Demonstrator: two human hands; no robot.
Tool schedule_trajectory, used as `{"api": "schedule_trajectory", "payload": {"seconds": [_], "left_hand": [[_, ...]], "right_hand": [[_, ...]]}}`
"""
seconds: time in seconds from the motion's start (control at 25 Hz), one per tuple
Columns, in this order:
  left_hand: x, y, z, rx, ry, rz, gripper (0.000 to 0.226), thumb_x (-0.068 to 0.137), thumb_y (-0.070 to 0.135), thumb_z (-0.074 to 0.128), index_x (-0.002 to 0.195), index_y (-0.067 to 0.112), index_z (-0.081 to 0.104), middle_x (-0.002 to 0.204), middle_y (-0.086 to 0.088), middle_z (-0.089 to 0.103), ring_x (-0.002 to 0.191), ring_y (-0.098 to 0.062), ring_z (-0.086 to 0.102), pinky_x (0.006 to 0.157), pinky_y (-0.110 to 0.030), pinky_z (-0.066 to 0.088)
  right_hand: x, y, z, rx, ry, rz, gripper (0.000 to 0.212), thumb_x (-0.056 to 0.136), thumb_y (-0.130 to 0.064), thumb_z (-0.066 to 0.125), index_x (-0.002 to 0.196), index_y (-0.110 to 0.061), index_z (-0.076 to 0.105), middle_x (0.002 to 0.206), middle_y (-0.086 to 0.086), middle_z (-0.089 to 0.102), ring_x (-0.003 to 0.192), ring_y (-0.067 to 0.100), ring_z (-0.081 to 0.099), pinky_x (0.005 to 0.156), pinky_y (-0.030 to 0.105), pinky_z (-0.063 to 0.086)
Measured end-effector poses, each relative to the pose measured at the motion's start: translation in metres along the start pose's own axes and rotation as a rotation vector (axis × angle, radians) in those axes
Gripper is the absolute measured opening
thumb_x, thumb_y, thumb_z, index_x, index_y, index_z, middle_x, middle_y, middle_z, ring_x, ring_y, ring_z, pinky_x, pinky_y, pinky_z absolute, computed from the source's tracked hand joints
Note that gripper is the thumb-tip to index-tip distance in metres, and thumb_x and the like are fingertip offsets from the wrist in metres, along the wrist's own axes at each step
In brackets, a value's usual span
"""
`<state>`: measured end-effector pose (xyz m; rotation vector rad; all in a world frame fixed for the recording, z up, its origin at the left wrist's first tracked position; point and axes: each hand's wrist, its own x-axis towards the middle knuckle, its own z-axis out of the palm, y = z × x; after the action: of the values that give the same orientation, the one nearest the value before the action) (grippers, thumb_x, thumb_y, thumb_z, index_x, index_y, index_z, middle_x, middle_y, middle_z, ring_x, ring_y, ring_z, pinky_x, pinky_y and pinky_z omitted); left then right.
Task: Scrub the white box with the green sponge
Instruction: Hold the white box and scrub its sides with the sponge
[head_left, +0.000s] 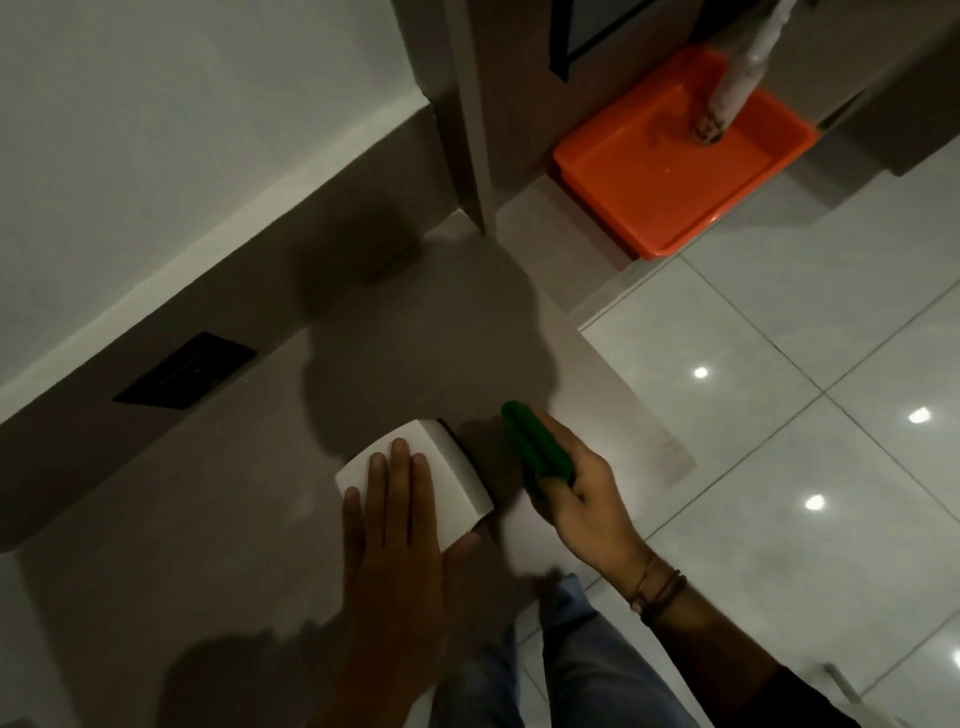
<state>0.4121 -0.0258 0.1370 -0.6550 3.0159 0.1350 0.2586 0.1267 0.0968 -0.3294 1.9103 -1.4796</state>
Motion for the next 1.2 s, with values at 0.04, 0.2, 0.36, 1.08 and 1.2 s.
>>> {"api": "schedule_trajectory", "payload": {"seconds": [0.04, 0.2, 0.36, 1.08, 1.2], "left_hand": [[0.0, -0.001, 0.0, 0.006, -0.006, 0.004, 0.081, 0.106, 0.062, 0.025, 0.164, 0.005, 0.021, 0.171, -0.02, 0.025, 0.158, -0.041, 0.023, 0.124, -0.063, 0.023], [-0.001, 0.0, -0.004, -0.023, -0.023, 0.01, 0.082, 0.103, 0.056, 0.035, 0.164, 0.002, 0.021, 0.174, -0.019, 0.019, 0.16, -0.04, 0.018, 0.125, -0.066, 0.022], [0.0, -0.001, -0.003, -0.032, -0.017, 0.007, 0.082, 0.105, 0.06, 0.03, 0.165, 0.005, 0.017, 0.174, -0.019, 0.017, 0.159, -0.042, 0.02, 0.123, -0.067, 0.022], [0.0, -0.004, 0.007, -0.031, 0.042, 0.031, 0.083, 0.104, 0.059, 0.035, 0.164, 0.005, 0.018, 0.172, -0.021, 0.019, 0.16, -0.04, 0.018, 0.122, -0.068, 0.024], [0.0, -0.004, 0.007, -0.016, 0.036, 0.03, 0.082, 0.105, 0.059, 0.034, 0.164, 0.005, 0.017, 0.173, -0.021, 0.018, 0.159, -0.041, 0.02, 0.123, -0.067, 0.023]], "right_hand": [[0.002, 0.001, 0.002, 0.016, -0.013, 0.007, 0.073, 0.09, 0.006, 0.047, 0.155, -0.027, 0.041, 0.151, 0.011, 0.055, 0.124, 0.018, 0.059, 0.108, 0.052, 0.041], [0.007, -0.011, 0.023, 0.061, -0.135, -0.055, 0.073, 0.092, 0.012, 0.047, 0.157, -0.019, 0.037, 0.162, 0.003, 0.043, 0.149, 0.023, 0.039, 0.122, 0.056, 0.031], [0.024, -0.017, 0.047, 0.074, -0.233, -0.091, 0.067, 0.094, -0.004, 0.048, 0.158, -0.021, 0.035, 0.164, 0.004, 0.039, 0.152, 0.02, 0.034, 0.123, 0.053, 0.029], [-0.025, -0.02, 0.039, 0.098, -0.166, -0.069, 0.071, 0.092, 0.017, 0.049, 0.156, -0.012, 0.038, 0.162, 0.005, 0.042, 0.148, 0.018, 0.041, 0.122, 0.046, 0.033], [0.014, -0.029, 0.043, 0.087, -0.213, -0.055, 0.068, 0.094, 0.007, 0.048, 0.157, -0.018, 0.038, 0.16, 0.005, 0.045, 0.143, 0.018, 0.046, 0.118, 0.046, 0.039]]}}
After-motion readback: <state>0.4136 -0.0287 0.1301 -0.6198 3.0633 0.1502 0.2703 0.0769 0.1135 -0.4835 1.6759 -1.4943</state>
